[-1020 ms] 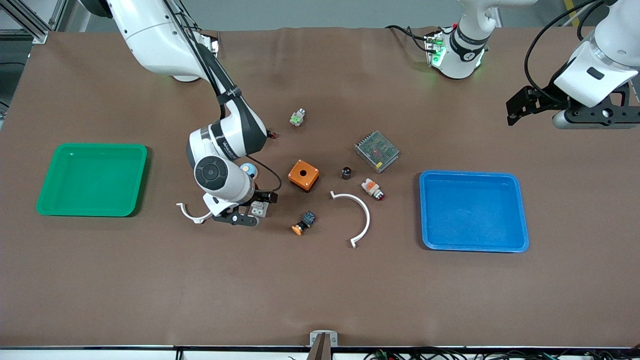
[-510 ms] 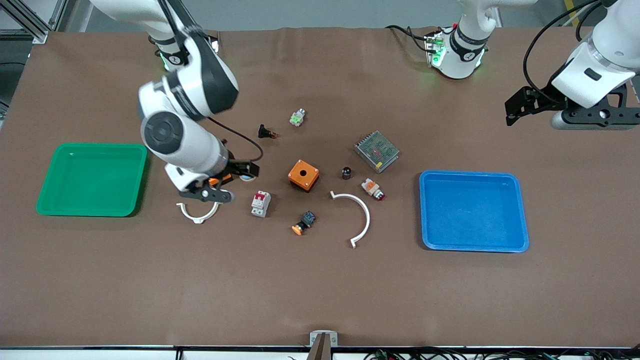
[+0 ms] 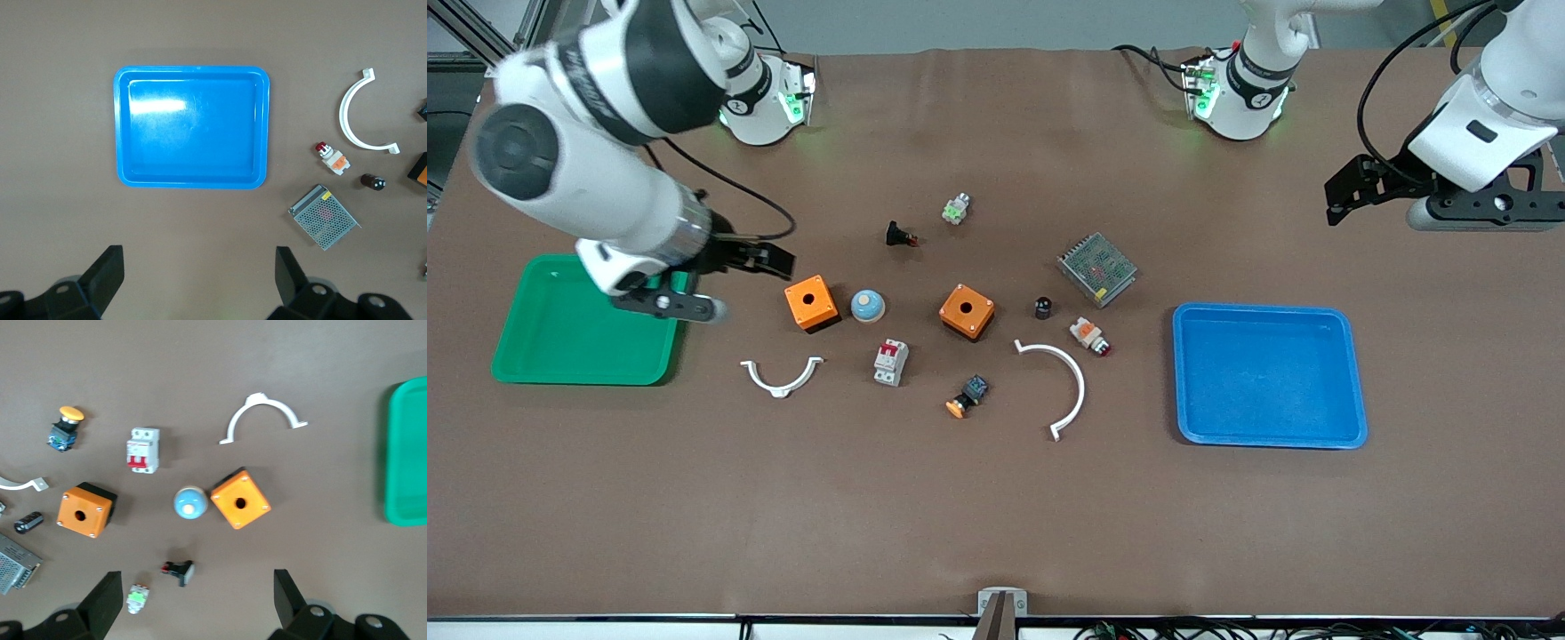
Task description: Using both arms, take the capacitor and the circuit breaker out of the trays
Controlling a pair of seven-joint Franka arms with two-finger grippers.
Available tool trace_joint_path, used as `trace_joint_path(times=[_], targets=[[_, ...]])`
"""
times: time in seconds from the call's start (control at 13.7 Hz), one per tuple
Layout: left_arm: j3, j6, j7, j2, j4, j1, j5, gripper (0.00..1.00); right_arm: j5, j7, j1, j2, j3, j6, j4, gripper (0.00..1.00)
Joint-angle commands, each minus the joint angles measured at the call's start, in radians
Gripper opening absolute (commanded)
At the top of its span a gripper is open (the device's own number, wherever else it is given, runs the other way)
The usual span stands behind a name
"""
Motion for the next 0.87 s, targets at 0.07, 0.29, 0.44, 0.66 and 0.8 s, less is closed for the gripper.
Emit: trace_joint_path(times=[0.07, 0.29, 0.44, 0.66, 0.8], targets=[[-0.012, 0.020, 0.009, -0.005, -0.005, 0.001, -0.003, 1.00, -0.046, -0.184, -0.164, -0.088, 0.012, -0.028, -0.039, 1.00], [-0.014, 0.023, 0.009, -0.005, -0.005, -0.001, -0.005, 1.00, -0.063, -0.368, -0.284, -0.121, 0.012, -0.033, -0.035, 1.00], [-0.012, 0.023, 0.009, -0.005, -0.005, -0.001, -0.008, 1.00, -0.068, -0.373, -0.287, -0.140, 0.014, -0.042, -0.030, 1.00], [-0.014, 0.023, 0.009, -0.005, -0.005, 0.001, -0.011, 1.00, -0.112, -0.361, -0.274, -0.148, 0.040, -0.030, -0.010, 1.00], [-0.014, 0.023, 0.009, -0.004, -0.003, -0.001, -0.012, 1.00, -0.114, -0.369, -0.274, -0.140, 0.049, -0.006, -0.004, 1.00]])
